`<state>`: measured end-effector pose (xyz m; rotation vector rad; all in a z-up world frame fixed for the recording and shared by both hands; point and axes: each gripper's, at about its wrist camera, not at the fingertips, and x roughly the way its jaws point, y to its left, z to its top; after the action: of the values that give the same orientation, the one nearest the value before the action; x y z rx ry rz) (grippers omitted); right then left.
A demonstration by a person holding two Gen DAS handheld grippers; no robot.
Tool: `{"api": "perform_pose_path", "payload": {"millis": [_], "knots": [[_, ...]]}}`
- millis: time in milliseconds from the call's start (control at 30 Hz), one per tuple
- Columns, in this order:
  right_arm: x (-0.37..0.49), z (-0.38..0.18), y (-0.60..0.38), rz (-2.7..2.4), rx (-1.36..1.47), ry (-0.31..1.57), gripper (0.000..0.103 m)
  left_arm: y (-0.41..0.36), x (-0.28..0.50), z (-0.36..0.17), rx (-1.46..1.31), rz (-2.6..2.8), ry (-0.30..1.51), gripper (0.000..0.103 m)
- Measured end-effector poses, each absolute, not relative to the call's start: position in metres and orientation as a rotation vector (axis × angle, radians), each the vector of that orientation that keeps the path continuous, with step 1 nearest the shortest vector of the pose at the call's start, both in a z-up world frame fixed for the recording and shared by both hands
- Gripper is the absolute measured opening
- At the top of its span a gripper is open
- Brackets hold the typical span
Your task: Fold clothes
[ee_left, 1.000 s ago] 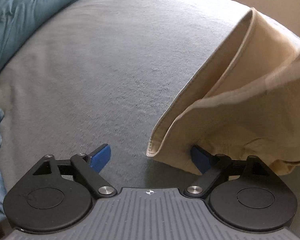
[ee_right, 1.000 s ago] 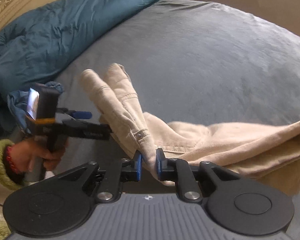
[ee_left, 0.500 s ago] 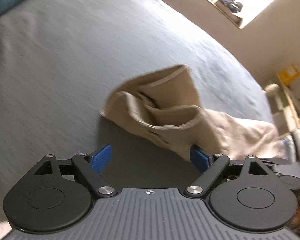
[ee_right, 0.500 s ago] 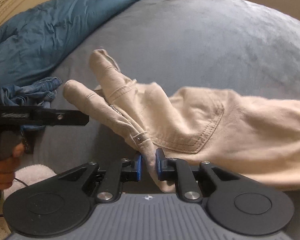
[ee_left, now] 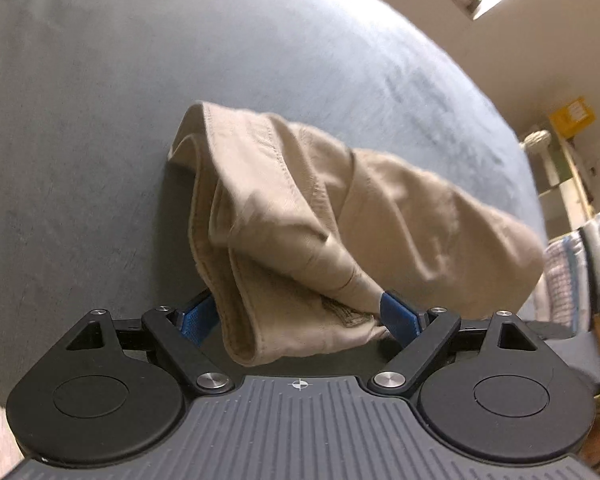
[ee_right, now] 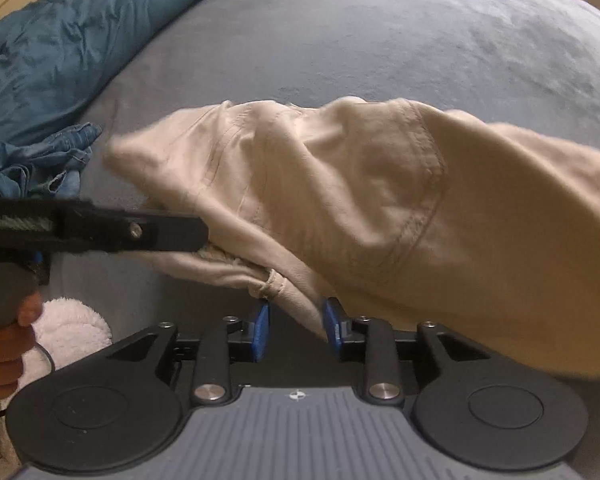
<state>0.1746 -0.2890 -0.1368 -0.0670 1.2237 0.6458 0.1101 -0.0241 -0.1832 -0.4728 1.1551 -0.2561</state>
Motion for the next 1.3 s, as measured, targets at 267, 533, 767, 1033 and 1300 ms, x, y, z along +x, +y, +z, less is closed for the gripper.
{"api": "perform_pose_path", "payload": {"millis": [267,533,767,1033,1300], "knots": [[0.165,-0.123,-0.288,0.69,-0.138,1.136,0.045,-0.026,0.109,-0.193,-0.465,-0.231,1.193,0.086],[0.152,-0.15,-0.244,0.764,-0.435,1.028,0.045,-0.024,0.118,-0.189,-0.507,-0.218,1.169,0.086],[0.152,-0.16,-0.223,0.792,-0.533,0.971,0.003,-0.027,0.117,-0.187,-0.489,-0.235,1.166,0.086],[0.193,-0.107,-0.235,0.692,-0.402,0.795,0.0,-0.031,0.106,-0.187,-0.4,-0.24,1.192,0.086],[0.301,-0.078,-0.233,0.581,-0.351,0.664,0.0,-0.031,0.099,-0.207,-0.435,-0.214,1.261,0.086]]}}
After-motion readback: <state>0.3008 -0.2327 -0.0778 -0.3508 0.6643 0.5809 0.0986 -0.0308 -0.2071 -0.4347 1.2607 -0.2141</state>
